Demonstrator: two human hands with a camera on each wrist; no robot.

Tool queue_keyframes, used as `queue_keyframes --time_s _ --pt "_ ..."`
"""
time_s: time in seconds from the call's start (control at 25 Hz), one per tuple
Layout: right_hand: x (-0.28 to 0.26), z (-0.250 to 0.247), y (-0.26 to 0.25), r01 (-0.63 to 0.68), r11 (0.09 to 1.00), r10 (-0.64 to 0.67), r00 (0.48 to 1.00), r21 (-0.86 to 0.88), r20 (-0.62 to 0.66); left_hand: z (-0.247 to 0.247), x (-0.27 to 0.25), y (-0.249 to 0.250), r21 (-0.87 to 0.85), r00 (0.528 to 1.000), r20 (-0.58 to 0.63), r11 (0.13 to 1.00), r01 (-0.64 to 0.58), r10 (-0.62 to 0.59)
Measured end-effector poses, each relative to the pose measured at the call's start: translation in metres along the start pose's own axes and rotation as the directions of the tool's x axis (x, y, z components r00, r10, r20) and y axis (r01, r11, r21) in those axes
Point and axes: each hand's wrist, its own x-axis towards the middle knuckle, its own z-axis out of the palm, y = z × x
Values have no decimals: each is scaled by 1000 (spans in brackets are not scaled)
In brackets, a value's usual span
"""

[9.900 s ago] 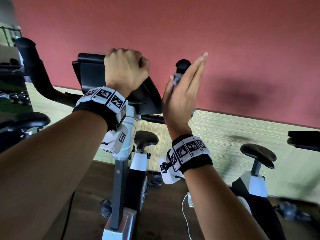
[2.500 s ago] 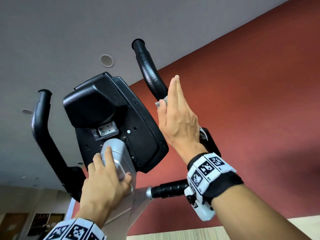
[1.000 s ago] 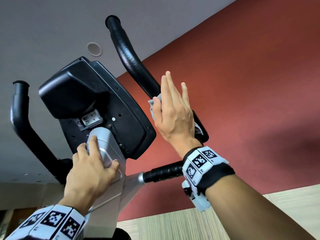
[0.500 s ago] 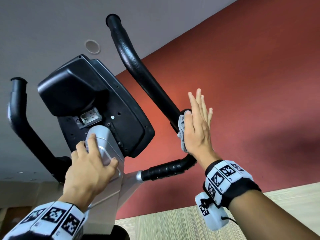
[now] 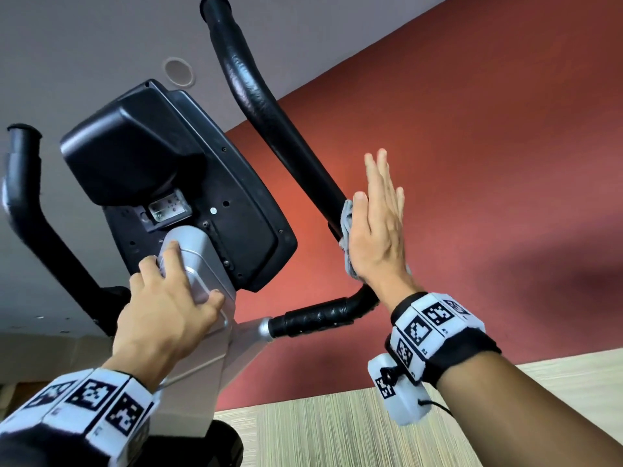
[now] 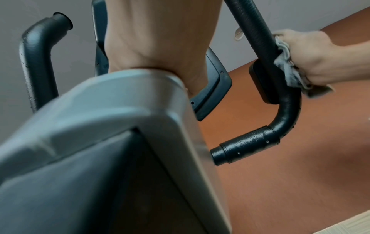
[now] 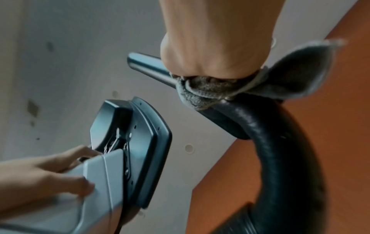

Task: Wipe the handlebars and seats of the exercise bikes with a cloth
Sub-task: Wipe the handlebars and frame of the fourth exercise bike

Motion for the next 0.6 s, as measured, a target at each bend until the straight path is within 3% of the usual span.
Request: queue_keyframes --time_s 0.08,0.24,0.36,0.48,0.6 --pt "-1 2 -1 104 995 -104 994 -10 -12 0 2 0 9 1000 -1 1000 2 -2" --pt "-35 -11 31 271 960 -261 958 -67 119 0 1 1 15 1000 -9 1000 5 -5" --pt "-27 -2 24 337 919 -328 942 -206 76 -1 1 3 18 1000 -2 1000 5 -5" --pt "-23 8 16 347 901 -360 933 -259 -1 0 1 2 2 1000 -9 1000 3 -3" --pt "-50 7 38 245 940 -261 965 -239 -37 0 2 -1 -3 1000 -11 1000 6 -6"
